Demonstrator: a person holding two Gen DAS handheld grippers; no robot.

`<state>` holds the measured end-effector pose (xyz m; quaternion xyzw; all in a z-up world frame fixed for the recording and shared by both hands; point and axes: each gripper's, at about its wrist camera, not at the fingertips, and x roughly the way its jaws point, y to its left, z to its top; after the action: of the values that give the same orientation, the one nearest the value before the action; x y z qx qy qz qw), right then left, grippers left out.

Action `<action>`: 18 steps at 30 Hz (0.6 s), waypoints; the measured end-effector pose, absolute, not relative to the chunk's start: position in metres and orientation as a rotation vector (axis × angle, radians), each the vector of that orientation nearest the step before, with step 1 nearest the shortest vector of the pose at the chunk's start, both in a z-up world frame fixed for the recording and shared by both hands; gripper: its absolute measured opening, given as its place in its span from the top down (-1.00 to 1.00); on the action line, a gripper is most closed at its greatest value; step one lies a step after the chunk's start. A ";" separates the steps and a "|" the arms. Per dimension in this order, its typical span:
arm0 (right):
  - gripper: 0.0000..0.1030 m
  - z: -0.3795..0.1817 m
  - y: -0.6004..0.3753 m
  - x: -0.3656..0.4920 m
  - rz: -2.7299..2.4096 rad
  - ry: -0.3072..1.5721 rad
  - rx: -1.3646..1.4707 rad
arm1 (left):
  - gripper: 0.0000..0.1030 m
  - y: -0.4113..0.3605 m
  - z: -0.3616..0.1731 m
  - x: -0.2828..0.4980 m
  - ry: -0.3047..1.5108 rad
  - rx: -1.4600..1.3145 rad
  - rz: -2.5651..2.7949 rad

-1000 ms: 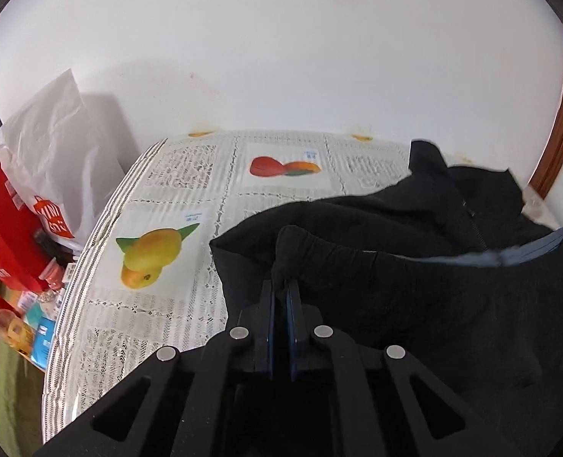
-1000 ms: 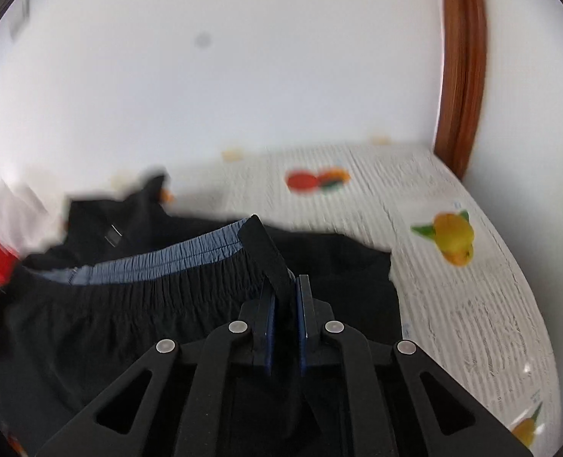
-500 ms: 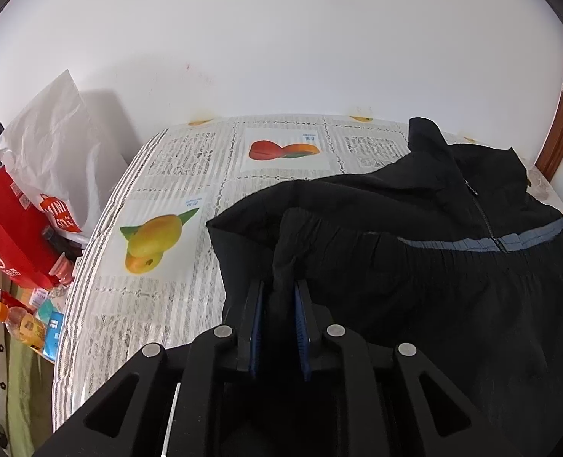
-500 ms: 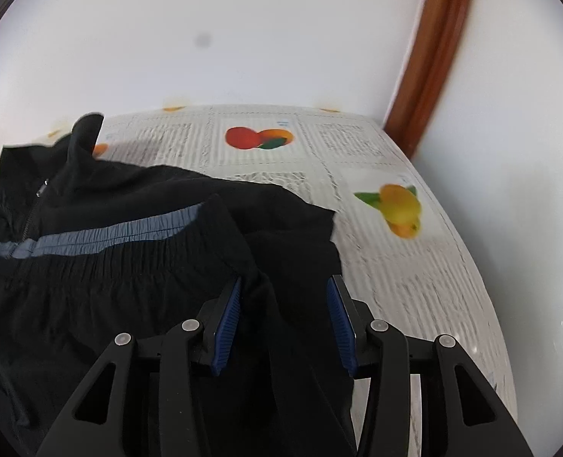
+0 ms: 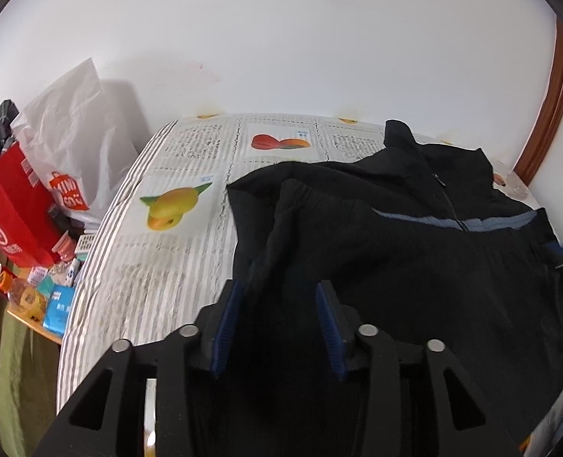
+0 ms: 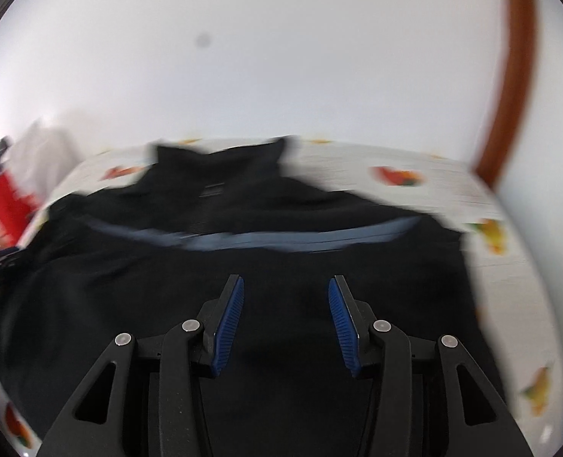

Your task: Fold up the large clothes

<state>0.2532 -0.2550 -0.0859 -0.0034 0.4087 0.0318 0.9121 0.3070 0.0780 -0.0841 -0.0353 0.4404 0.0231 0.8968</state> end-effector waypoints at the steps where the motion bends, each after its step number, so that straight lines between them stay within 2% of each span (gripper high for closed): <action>1: 0.11 -0.094 -0.240 0.255 0.115 0.866 0.006 | 0.18 0.079 -0.083 0.301 0.911 -0.075 0.045; 6: 0.16 -0.142 -0.198 0.271 0.048 0.979 -0.051 | 0.17 0.092 -0.076 0.268 0.905 -0.088 0.028; 10: 0.16 -0.134 -0.195 0.273 0.012 0.960 -0.017 | 0.04 0.101 -0.073 0.246 0.884 -0.091 0.029; 18: 0.08 -0.117 -0.154 0.262 0.024 0.899 -0.068 | 0.03 0.114 -0.075 0.216 0.878 -0.120 0.025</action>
<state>0.2618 -0.1539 -0.1169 -0.0328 0.4344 0.0118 0.9000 0.2157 0.1136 -0.0747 -0.0582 0.4249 0.0119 0.9033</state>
